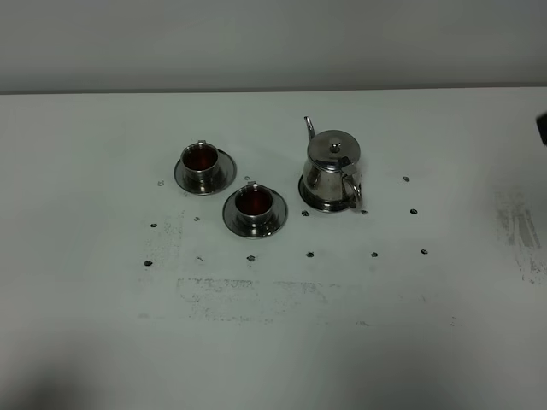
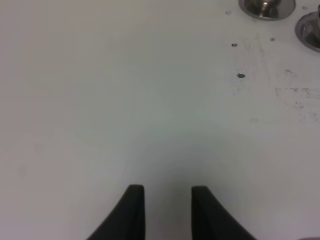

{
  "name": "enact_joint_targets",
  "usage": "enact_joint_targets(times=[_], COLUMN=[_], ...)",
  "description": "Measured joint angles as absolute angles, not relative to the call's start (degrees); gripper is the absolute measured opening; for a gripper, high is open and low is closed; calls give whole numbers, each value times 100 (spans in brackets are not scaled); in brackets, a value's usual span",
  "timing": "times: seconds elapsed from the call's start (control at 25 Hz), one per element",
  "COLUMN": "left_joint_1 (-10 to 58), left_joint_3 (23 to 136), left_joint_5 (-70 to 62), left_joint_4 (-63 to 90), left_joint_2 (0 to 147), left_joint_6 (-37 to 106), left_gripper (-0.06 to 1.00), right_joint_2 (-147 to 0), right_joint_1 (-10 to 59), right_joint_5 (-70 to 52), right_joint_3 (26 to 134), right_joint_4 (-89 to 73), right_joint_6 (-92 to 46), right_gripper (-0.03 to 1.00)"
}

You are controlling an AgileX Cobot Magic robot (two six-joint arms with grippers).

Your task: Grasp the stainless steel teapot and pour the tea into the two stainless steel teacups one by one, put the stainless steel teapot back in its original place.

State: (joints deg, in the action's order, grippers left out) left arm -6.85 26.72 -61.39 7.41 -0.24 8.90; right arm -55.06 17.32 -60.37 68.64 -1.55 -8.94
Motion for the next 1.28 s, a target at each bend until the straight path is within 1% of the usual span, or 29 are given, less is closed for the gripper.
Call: enact_joint_targets(times=[0.32, 0.52, 0.68, 0.88, 1.28], left_joint_1=[-685, -685, -685, -685, -685], left_joint_3=[2672, 2672, 2672, 2672, 2672], left_joint_5=[-6139, -6139, -6139, -6139, -6139], left_joint_4=[741, 741, 741, 741, 741], left_joint_2=[-24, -24, -24, -24, -24], left_joint_6=[890, 885, 885, 885, 885], left_gripper=[29, 29, 29, 29, 28], right_joint_2=[-3258, -2360, -1941, -1540, -620], right_joint_1=[1090, 832, 718, 694, 694], right_joint_5=[-6073, -6192, -6192, -6331, -6354], right_joint_3=[4979, 3918, 3352, 3027, 2987], right_joint_4=[-643, -669, -607, -596, -589], right_joint_6=[-894, -894, -890, -890, -879], right_gripper=[30, 29, 28, 27, 27])
